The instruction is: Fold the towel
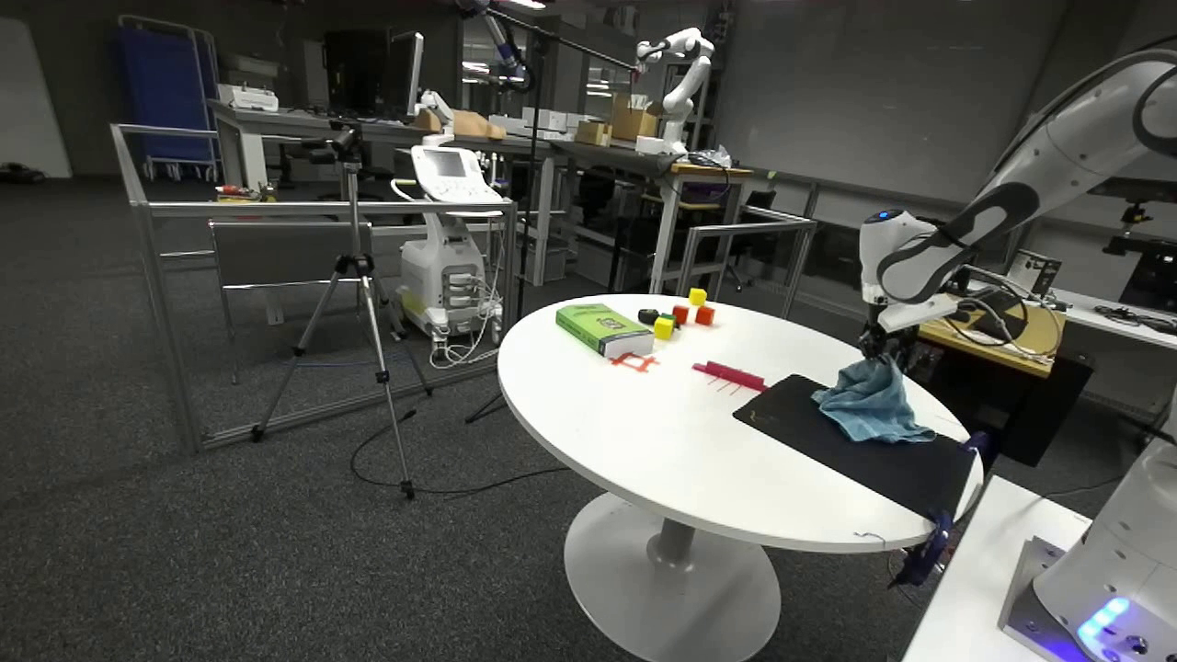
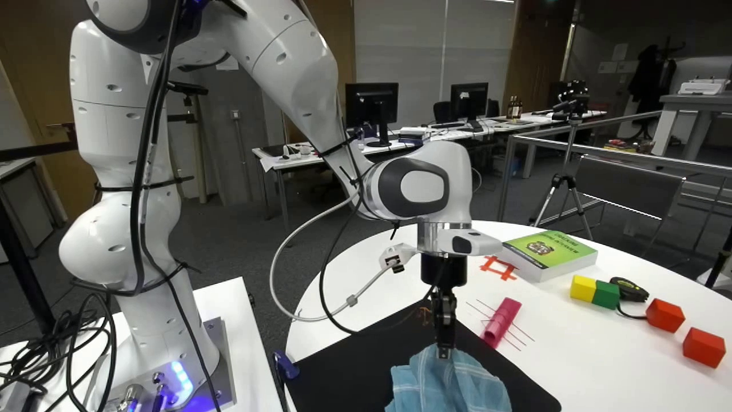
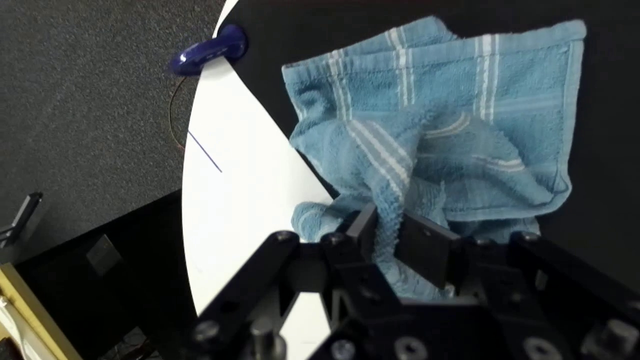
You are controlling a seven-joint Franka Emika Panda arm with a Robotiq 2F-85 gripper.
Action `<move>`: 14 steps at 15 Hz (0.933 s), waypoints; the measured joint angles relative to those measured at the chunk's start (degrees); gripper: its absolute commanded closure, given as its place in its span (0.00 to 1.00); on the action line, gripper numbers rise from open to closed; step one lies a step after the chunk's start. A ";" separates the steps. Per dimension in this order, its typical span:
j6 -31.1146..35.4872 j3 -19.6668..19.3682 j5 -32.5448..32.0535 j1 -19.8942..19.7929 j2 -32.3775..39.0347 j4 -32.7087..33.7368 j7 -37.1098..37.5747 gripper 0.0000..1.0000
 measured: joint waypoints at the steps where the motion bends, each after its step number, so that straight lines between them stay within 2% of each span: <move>1: -0.13 0.11 0.57 0.39 -0.30 -1.32 0.62 0.97; 4: -3.60 1.02 6.10 1.31 -1.67 -4.93 0.24 0.97; 7: -9.73 2.37 13.28 1.60 -3.29 -6.43 -3.71 0.97; 10: -17.14 2.94 18.07 1.56 -4.54 -5.94 -8.77 0.97; 14: -26.05 2.85 21.21 1.27 -4.58 -3.01 -14.04 0.97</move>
